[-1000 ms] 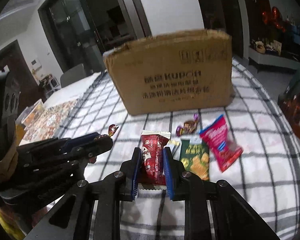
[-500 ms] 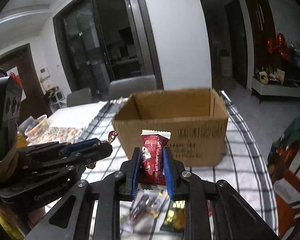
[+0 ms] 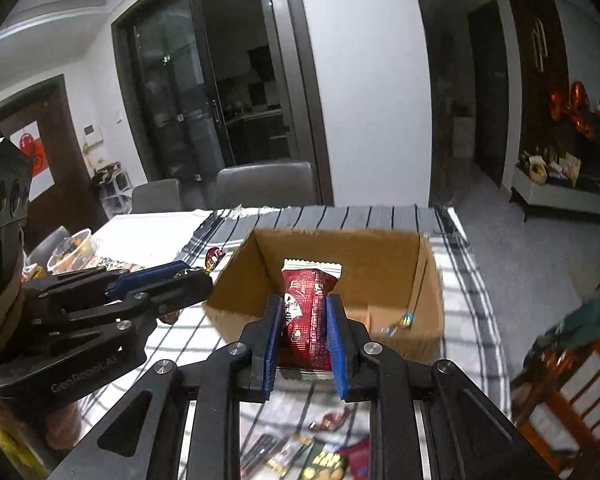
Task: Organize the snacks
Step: 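Carry the red bar and gold candy over the box and open both grippers, then move both grippers back from the box to the remaining snacks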
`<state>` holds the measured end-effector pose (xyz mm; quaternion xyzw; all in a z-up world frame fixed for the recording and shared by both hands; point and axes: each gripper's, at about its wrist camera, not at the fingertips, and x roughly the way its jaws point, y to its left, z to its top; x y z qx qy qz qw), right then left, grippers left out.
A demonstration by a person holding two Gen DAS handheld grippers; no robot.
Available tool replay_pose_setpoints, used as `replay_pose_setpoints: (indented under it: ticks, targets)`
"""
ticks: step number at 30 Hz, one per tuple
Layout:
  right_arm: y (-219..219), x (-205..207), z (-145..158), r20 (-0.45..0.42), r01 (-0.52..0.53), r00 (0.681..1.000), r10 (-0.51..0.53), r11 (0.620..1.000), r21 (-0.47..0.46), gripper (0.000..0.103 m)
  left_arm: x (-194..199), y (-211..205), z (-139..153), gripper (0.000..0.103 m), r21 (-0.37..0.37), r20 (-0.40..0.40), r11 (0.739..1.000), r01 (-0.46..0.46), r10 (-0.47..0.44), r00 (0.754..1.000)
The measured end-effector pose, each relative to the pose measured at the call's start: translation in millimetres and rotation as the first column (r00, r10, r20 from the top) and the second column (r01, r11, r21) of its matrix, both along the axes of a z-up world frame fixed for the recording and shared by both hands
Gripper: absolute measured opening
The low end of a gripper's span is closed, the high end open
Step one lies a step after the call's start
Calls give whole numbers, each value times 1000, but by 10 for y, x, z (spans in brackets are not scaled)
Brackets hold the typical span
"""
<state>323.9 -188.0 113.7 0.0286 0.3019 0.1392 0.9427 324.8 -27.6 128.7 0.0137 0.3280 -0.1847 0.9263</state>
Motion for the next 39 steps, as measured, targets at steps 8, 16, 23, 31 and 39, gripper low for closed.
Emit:
replay_pose_setpoints:
  ticks: [8, 16, 23, 31, 39]
  targets:
    - [-43, 402, -99, -8, -24, 1000, 24, 1000, -10, 24, 396, -90, -67, 23, 13, -17, 1000, -5, 5, 1000]
    - [-86, 640, -232, -15, 12, 1000, -12, 1000, -23, 41, 557, -59, -185, 48, 61, -5, 997, -46, 46, 999]
    - [-112, 339, -203, 48, 51, 998, -48, 996, -67, 42, 245, -34, -200, 61, 136, 70, 988, -78, 69, 995]
    - [-127, -106, -294, 37, 19, 999, -18, 999, -36, 42, -232, -16, -287, 61, 114, 39, 992, -57, 52, 998]
    - [-190, -502, -529, -7, 55, 998, -55, 998, 19, 42, -667, 9, -467, 61, 96, 7, 994, -50, 50, 999]
